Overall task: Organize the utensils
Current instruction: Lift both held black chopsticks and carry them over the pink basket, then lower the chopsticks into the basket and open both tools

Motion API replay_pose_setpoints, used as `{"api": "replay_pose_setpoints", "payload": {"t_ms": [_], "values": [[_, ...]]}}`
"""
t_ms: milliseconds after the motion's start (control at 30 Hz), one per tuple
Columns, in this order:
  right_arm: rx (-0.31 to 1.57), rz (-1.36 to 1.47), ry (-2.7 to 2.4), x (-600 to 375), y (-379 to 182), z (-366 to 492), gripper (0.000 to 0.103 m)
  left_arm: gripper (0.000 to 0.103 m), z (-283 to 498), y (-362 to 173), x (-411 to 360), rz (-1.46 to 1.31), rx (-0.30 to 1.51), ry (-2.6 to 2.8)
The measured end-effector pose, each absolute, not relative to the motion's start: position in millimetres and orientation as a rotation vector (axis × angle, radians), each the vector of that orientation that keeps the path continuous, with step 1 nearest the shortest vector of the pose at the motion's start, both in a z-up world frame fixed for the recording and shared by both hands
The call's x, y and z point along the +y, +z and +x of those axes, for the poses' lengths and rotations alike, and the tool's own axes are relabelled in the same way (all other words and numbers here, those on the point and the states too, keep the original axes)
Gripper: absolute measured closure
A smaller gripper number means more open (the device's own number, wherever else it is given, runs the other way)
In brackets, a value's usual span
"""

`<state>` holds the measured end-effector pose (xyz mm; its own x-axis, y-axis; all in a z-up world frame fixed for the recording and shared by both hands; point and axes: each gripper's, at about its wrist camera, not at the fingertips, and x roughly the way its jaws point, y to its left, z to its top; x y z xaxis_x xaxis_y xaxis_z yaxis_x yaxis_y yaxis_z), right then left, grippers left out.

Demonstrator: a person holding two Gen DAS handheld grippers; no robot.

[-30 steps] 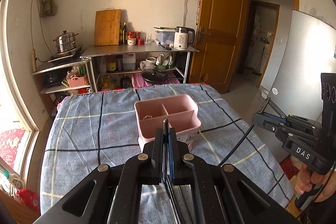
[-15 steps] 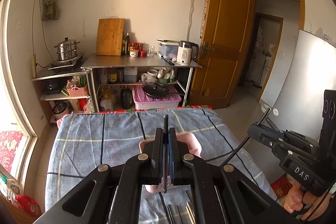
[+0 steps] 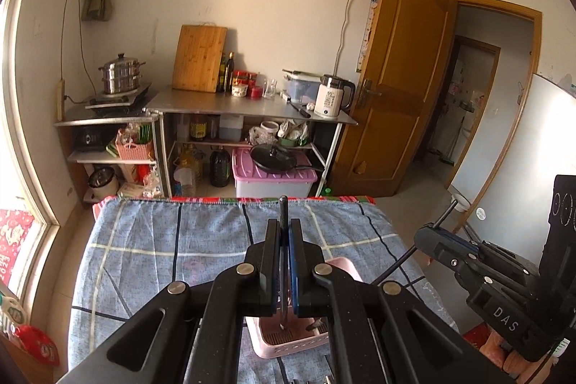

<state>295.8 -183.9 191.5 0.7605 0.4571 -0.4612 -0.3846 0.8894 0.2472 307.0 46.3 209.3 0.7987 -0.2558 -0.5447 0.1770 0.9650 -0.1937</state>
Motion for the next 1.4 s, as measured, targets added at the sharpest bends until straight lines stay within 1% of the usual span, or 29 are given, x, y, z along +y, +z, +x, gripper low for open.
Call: {"api": "replay_pose_setpoints", "payload": {"t_ms": [267,467,533,633,733,833,1000,1200,1400], "values": [[0.64,0.146,0.459,-178,147,318,0.098,0.099,327,154,46,-0.148,0.697,-0.227],[0.714,0.146,0.461,-177,126,328,0.098,0.098,330,136,52,-0.154,0.711,-0.216],[0.71,0.135,0.445,-180,126,326,0.096,0.094,328,137,55,-0.165,0.704,-0.215],[0.698,0.135,0.443,-184,130,323,0.089,0.085,320,143,59,-0.171,0.673,-0.201],[0.68,0.132,0.437,-189,136,313,0.086,0.079,308,151,65,-0.185,0.638,-0.192],[0.663,0.135,0.431,-197,141,301,0.083,0.078,289,159,69,-0.188,0.604,-0.178],[0.627,0.149,0.408,-213,145,268,0.082,0.078,249,160,69,-0.17,0.563,-0.177],[0.61,0.143,0.397,-226,138,224,0.082,0.078,195,143,60,-0.15,0.544,-0.194],[0.61,0.123,0.388,-232,120,182,0.082,0.078,143,111,51,-0.161,0.551,-0.212]]}}
